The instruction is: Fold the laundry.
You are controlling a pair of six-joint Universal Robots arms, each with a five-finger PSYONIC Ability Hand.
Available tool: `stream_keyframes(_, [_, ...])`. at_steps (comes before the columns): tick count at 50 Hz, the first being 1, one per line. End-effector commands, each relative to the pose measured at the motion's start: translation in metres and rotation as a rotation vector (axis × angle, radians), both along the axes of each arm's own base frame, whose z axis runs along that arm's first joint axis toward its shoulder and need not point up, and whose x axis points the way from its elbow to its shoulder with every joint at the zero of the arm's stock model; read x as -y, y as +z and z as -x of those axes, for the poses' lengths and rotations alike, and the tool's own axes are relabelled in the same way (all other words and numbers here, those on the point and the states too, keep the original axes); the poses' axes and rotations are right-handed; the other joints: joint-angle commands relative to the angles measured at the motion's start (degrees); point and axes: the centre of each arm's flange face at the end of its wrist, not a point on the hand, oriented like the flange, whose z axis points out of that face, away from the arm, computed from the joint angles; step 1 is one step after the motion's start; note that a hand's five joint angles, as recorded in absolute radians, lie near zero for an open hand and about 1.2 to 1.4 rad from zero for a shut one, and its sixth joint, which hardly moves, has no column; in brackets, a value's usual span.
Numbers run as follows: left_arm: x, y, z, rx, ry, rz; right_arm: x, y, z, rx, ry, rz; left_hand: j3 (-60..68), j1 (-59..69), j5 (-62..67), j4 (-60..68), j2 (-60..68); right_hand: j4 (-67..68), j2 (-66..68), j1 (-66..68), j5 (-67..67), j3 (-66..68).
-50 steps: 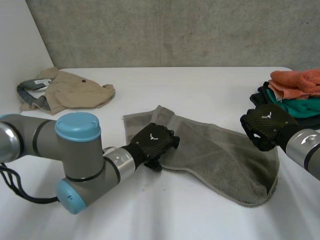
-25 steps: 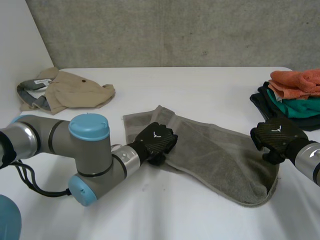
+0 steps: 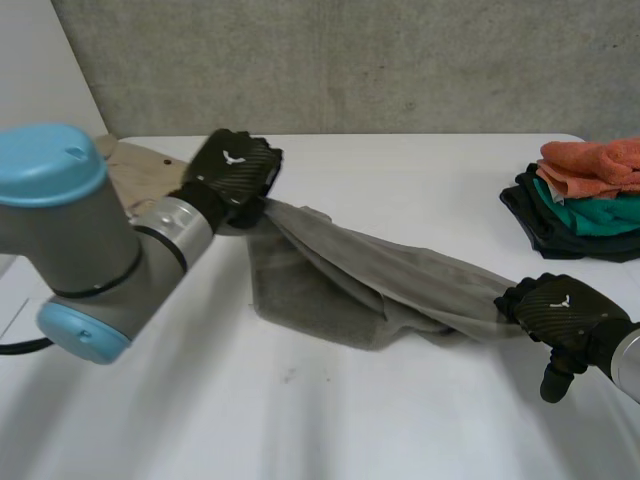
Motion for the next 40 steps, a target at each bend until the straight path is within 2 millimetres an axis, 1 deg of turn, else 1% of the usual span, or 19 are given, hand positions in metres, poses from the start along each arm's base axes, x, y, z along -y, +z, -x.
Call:
stream_keyframes(1, [0.006,0.004,-0.013,0.006,0.034,-0.026,0.018,-0.018,-0.002,0.001,0.043,0.078,11.7,13.9,14.5,11.4,11.5,4.1,3.9,2.9,5.7,4.4])
stream_keyframes(5, [0.001,-0.002,-0.016,0.021,0.036,-0.059,0.037,-0.036,-0.001,0.011,0.017,0.113,11.7,13.9,14.5,11.4,11.5,7.0,6.8,5.8,8.6,7.2])
stream_keyframes(8, [-0.001,-0.005,-0.017,0.026,0.037,-0.070,0.046,-0.040,-0.001,0.028,0.001,0.128,11.7,13.9,14.5,11.4,11.5,12.3,12.1,11.2,14.0,12.6])
stream_keyframes(10, [-0.003,-0.002,-0.020,0.026,0.043,-0.069,0.050,-0.042,-0.007,0.047,0.001,0.137,11.7,13.9,14.5,11.4,11.5,18.9,18.7,17.7,20.5,19.2])
stream_keyframes(16, [0.001,0.004,-0.035,0.018,0.086,-0.059,0.060,-0.052,-0.014,0.038,0.000,0.130,11.7,13.9,14.5,11.4,11.5,27.1,26.9,26.0,28.8,27.4])
stream_keyframes(19, [0.000,0.011,-0.040,0.014,0.099,-0.051,0.066,-0.049,-0.013,0.028,-0.019,0.152,11.7,13.9,14.5,11.4,11.5,63.3,63.1,62.2,65.0,63.6])
stream_keyframes(22, [-0.005,0.022,-0.044,0.008,0.103,-0.034,0.074,-0.042,-0.011,0.029,-0.046,0.196,11.7,13.9,14.5,11.4,11.5,63.4,63.2,62.3,65.1,63.7])
stream_keyframes(23, [-0.007,0.026,-0.045,0.007,0.105,-0.030,0.076,-0.036,-0.010,0.026,-0.050,0.220,11.7,13.9,14.5,11.4,11.5,63.4,63.2,62.3,65.1,63.7])
stream_keyframes(24, [-0.010,0.030,-0.046,0.005,0.103,-0.026,0.079,-0.013,-0.008,0.023,-0.065,0.292,11.7,13.9,14.5,11.4,11.5,63.4,63.2,62.3,65.1,63.7])
stream_keyframes(27, [-0.022,0.051,-0.052,-0.002,0.109,0.001,0.078,0.034,-0.007,0.019,-0.086,0.433,11.7,13.9,14.5,11.4,11.5,63.4,63.2,62.3,65.1,63.7])
stream_keyframes(28, [-0.025,0.059,-0.054,-0.007,0.112,0.013,0.074,0.064,-0.005,0.013,-0.107,0.507,11.7,13.9,14.5,11.4,11.5,63.4,63.2,62.3,65.1,63.7])
stream_keyframes(29, [-0.032,0.075,-0.059,-0.017,0.118,0.043,0.072,0.077,-0.004,0.010,-0.118,0.533,11.7,13.9,14.5,11.4,11.5,63.4,63.2,62.3,65.1,63.7])
stream_keyframes(31, [-0.038,0.090,-0.065,-0.027,0.130,0.076,0.066,0.102,-0.001,0.006,-0.137,0.567,11.7,13.9,14.5,11.4,11.5,63.4,63.2,62.3,65.1,63.7])
stream_keyframes(32, [-0.041,0.098,-0.069,-0.034,0.138,0.095,0.061,0.126,0.001,0.008,-0.152,0.589,11.7,13.9,14.5,11.4,11.5,63.4,63.2,62.3,65.1,63.7])
stream_keyframes(33, [-0.048,0.115,-0.076,-0.048,0.156,0.136,0.058,0.138,0.001,0.013,-0.154,0.599,11.7,13.9,14.5,11.4,11.5,63.4,63.2,62.3,65.1,63.7])
stream_keyframes(35, [-0.053,0.129,-0.084,-0.057,0.176,0.164,0.051,0.160,0.002,0.014,-0.154,0.607,11.7,13.9,14.5,11.4,11.5,63.4,63.2,62.3,65.1,63.7])
stream_keyframes(36, [-0.059,0.138,-0.090,-0.059,0.190,0.180,0.044,0.177,0.002,0.014,-0.154,0.606,11.7,13.9,14.5,11.4,11.5,63.4,63.2,62.3,65.1,63.7])
stream_keyframes(39, [-0.063,0.144,-0.098,-0.049,0.210,0.170,0.037,0.194,0.001,0.009,-0.150,0.581,11.7,13.9,14.5,11.4,11.5,63.4,63.2,62.3,65.1,63.7])
stream_keyframes(40, [-0.061,0.142,-0.103,-0.035,0.227,0.150,0.032,0.202,-0.001,0.005,-0.141,0.560,11.7,13.9,14.5,11.4,11.5,63.4,63.2,62.3,65.1,63.7])
